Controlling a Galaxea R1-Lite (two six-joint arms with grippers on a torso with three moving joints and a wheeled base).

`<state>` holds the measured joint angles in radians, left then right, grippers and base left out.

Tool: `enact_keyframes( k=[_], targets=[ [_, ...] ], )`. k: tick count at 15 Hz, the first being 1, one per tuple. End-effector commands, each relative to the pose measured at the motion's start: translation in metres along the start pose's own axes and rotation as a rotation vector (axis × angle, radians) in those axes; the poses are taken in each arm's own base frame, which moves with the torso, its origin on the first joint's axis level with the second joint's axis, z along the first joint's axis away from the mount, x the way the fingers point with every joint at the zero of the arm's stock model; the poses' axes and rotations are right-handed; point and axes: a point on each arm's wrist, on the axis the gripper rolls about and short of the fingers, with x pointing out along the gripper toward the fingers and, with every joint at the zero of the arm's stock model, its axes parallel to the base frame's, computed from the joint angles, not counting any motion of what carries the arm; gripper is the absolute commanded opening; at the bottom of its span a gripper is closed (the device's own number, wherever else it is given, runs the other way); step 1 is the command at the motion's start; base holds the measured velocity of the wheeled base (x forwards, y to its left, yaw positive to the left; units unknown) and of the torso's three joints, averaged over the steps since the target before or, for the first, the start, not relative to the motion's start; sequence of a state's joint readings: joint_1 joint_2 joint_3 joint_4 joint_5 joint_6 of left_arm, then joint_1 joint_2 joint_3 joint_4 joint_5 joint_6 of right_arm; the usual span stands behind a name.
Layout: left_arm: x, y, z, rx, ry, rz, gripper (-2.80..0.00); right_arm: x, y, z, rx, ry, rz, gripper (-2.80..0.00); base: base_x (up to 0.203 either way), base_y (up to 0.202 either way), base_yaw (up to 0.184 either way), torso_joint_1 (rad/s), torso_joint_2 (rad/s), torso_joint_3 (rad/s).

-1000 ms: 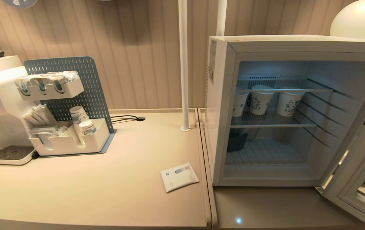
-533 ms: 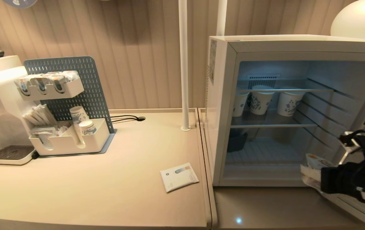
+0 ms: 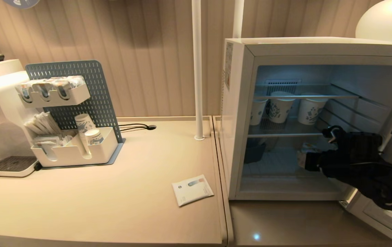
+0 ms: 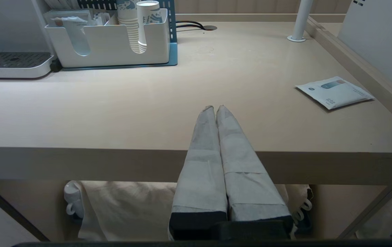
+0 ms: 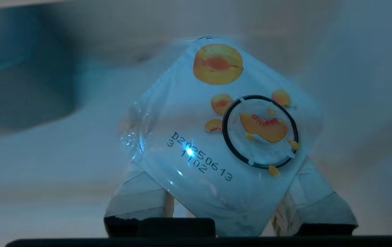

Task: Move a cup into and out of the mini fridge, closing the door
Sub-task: Put the yoghurt in the freezer

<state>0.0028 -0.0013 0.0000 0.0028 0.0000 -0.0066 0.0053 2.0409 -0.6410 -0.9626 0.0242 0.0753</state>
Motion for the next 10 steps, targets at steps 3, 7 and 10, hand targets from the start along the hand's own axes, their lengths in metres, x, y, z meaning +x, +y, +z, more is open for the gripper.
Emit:
enact_keyframes(
  k=[3,7,10],
  targets=[
    [0.000,0.000,0.000,-0.001,0.002,0.000,-2.80,0.044,-0.019,-0.016,0.020,0.038,-0.064,-2.80,0.000,0.000,0.000,0.000,0.00,0.000],
    [0.000,0.000,0.000,-0.001,0.002,0.000,-2.80,0.060,-0.022,-0.022,0.015,0.052,-0.072,-2.80,0.000,0.000,0.000,0.000,0.00,0.000],
    [0.000,0.000,0.000,-0.001,0.002,0.000,-2.80,0.063,-0.024,-0.021,0.010,0.065,-0.077,-2.80,0.000,0.000,0.000,0.000,0.00,0.000]
  ],
)
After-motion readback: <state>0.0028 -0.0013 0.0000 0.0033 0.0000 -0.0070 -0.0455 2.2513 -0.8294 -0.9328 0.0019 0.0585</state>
